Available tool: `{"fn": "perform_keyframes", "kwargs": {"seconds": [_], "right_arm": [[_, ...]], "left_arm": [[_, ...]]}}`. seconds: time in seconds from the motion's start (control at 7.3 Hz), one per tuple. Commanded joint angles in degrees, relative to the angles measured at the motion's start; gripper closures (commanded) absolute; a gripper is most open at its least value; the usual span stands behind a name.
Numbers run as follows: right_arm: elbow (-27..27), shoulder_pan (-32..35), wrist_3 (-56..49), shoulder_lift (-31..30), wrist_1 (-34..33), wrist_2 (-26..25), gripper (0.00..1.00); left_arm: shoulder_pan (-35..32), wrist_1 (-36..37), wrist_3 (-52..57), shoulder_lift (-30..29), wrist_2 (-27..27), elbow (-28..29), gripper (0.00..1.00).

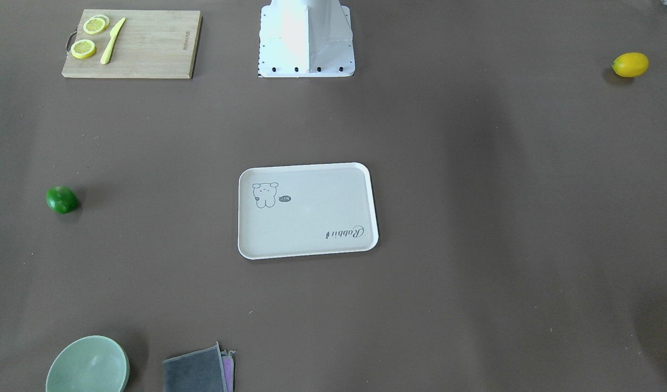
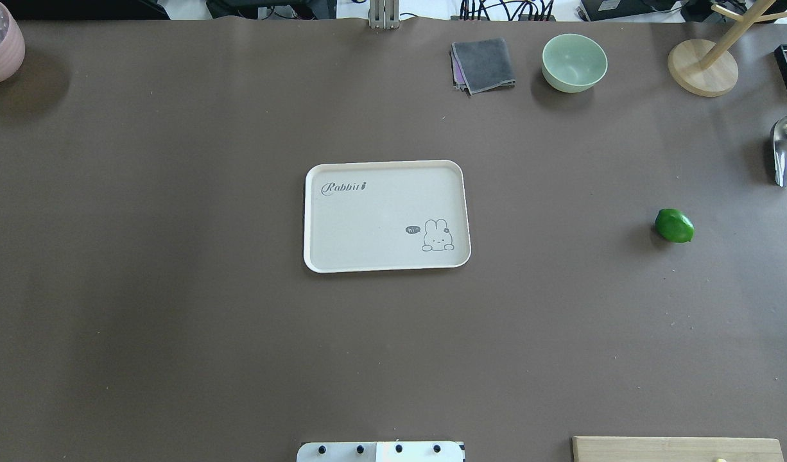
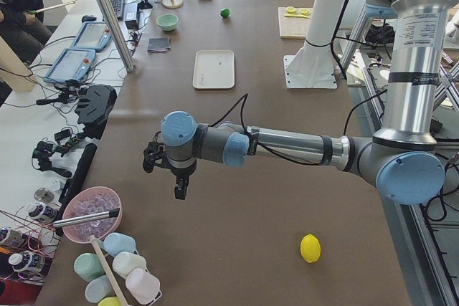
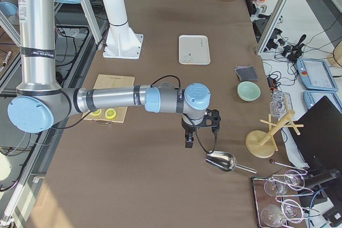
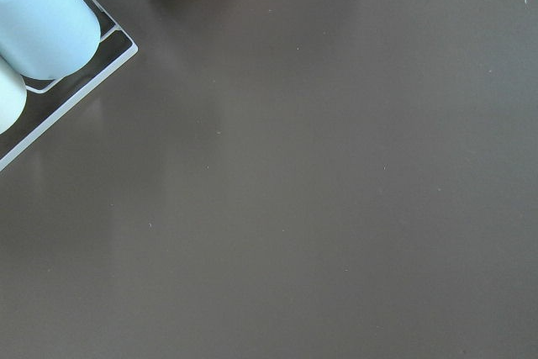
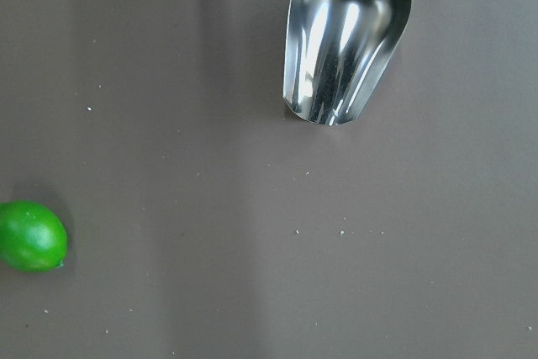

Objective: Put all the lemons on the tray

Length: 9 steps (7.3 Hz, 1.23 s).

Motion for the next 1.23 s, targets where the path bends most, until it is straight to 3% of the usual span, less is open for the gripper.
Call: {"fn": "perform_keyframes", "kwargs": {"seconds": [0.0,0.55,0.82,1.1], "right_arm": [[-0.2,0.0,0.0,-0.3,0.0,0.0,0.00],[0.1,-1.0,0.0,-0.7,1.7,0.5,0.00],[-1.3,-7.5,0.3,-0.4,1.9,0.1,0.00],[-0.7,-10.3,0.6,0.0,1.9,1.3,0.00]], "left_arm": [[0.2,-0.6,0.2,0.4,-0.2,0.1,0.02],[0.2,-0.7,0.2,2.4,-0.2,-1.5,0.02],[0.3,-0.7,0.1,2.4,-0.5,-1.9,0.02],[0.3,-0.8,0.2,6.0,-3.8,-2.7,0.02]]}}
